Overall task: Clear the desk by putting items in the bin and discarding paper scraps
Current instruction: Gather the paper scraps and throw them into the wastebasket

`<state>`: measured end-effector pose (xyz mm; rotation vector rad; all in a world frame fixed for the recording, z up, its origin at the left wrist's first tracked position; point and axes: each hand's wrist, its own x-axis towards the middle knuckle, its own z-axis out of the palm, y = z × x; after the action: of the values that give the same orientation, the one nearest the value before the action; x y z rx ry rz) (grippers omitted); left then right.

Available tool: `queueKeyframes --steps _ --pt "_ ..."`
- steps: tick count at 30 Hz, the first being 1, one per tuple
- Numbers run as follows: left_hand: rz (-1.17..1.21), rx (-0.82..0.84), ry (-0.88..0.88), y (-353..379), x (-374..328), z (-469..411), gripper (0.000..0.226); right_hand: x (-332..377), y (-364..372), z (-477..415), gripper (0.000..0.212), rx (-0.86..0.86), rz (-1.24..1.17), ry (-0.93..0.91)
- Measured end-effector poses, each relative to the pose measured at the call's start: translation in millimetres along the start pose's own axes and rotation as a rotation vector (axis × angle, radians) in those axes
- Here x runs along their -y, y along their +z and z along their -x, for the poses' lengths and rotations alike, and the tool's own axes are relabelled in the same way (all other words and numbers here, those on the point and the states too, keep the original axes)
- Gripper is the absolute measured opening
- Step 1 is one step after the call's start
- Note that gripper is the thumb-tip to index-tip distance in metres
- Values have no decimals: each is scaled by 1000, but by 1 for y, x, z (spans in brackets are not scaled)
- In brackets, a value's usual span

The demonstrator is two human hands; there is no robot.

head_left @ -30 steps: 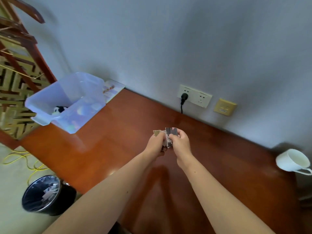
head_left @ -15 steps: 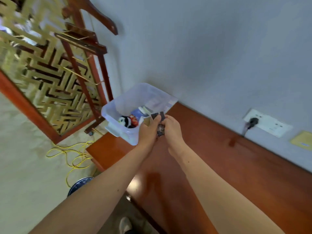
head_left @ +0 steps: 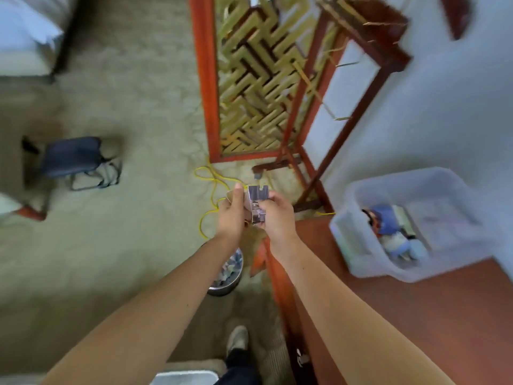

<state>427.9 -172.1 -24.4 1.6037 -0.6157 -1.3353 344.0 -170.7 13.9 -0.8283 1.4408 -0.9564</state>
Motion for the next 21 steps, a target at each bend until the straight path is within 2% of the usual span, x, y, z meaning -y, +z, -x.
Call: queueKeyframes --steps 3,6,8,12,14,18,21 --pt "-59 7 -117 -30 21 -24 65 -36 32 -25 17 69 95 95" --pt "-88 -16 -243 -50 48 -52 60 -79 52 -55 8 84 169 189" --pt "-40 -25 -342 -60 74 -75 57 -122 57 -82 26 92 277 235" --pt "56 -97 -547 -72 123 -110 51 -177 61 -112 8 106 328 422" --pt "80 -141 -635 -75 149 -127 53 -197 62 -125 8 124 309 499" --pt "189 -175 -776 -79 184 -152 58 -225 72 -149 23 161 303 621" --pt "230 -181 -840 -84 206 -172 71 -236 76 -165 30 237 311 716"
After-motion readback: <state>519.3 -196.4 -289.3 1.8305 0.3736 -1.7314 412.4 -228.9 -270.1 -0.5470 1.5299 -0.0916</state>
